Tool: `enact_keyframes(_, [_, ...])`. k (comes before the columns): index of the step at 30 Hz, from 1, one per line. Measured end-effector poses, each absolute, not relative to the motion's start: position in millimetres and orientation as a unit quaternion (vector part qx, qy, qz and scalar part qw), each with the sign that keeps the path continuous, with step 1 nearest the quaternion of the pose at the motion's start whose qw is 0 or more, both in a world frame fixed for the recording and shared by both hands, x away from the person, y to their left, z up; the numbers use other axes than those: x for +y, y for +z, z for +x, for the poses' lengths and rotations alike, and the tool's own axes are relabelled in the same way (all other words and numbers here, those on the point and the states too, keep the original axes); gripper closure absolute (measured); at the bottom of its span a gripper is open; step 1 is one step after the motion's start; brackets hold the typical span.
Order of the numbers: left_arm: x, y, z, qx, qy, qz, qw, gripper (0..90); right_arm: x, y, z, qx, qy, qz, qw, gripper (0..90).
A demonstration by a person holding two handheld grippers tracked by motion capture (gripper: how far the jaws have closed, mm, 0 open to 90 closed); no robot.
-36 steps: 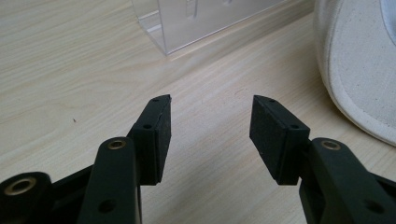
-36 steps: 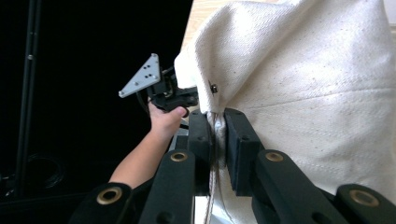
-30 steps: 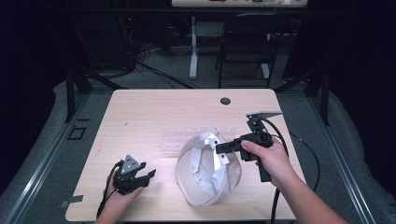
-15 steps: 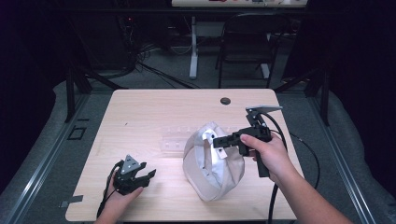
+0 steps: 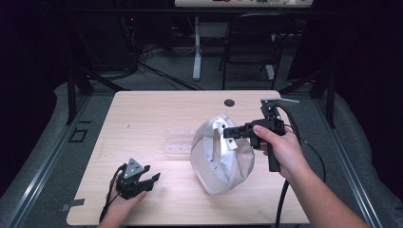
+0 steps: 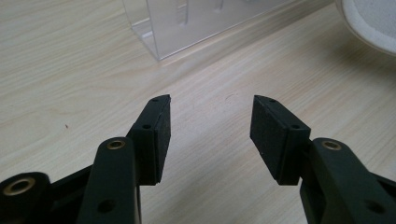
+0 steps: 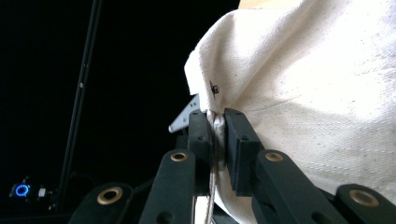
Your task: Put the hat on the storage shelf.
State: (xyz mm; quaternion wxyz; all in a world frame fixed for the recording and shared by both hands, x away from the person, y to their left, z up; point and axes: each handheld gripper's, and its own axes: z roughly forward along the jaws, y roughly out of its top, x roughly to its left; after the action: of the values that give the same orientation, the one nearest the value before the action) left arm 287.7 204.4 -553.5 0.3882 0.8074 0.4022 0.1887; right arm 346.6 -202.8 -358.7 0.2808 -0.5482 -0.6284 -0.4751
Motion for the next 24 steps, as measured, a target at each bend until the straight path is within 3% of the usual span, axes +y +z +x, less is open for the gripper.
enact_keyframes(24, [193.3,-551.1,283.9,0.391,0.186,0.805,0.405,47.6,-214.7,-317.3,378.3,-0.592,-0.510,-0.576,0.241,81.9])
